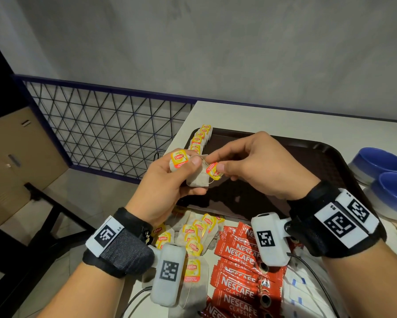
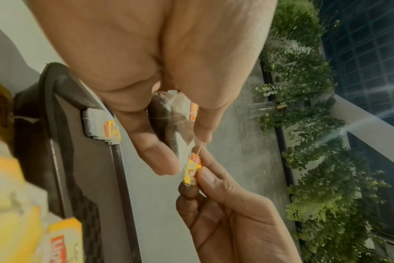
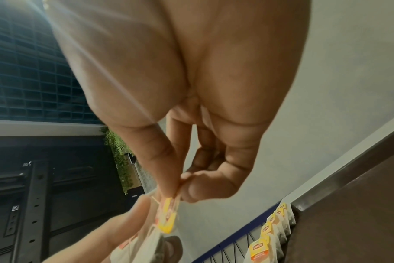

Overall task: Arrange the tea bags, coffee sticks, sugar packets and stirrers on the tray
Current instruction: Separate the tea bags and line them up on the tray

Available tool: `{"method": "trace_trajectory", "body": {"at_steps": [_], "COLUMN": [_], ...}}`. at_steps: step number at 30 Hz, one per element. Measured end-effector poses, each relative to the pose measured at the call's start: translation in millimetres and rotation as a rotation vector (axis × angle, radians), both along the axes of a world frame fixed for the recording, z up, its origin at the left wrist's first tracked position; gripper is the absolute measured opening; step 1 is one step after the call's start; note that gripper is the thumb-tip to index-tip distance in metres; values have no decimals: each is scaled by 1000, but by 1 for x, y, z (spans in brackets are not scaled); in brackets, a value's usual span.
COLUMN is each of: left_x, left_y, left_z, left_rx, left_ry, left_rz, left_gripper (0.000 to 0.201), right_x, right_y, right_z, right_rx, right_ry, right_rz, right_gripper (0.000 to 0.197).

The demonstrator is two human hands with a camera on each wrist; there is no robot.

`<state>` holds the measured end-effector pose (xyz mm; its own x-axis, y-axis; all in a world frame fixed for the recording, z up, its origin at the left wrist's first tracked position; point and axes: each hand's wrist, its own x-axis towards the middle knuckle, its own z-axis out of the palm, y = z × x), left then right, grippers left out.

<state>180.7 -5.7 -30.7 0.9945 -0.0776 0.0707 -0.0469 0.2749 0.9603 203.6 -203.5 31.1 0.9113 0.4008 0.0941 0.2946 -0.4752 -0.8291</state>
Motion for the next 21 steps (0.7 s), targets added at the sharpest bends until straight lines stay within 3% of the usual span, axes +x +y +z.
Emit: {"method": "trace_trajectory", "body": {"at_steps": [5, 21], "left_x": [-1, 3], "left_y": [1, 6], "left_z": [1, 9], "left_rx": [17, -151], "left_ry": [-32, -56], "left_rz": [34, 195], "left_gripper": [11, 14], "right_x": [-1, 8], "right_y": [0, -8], "right_z": [1, -1], "right_rx": [-27, -21], "right_ry": [16, 24], "right_rz": [9, -201], "right_gripper": [22, 19]}}
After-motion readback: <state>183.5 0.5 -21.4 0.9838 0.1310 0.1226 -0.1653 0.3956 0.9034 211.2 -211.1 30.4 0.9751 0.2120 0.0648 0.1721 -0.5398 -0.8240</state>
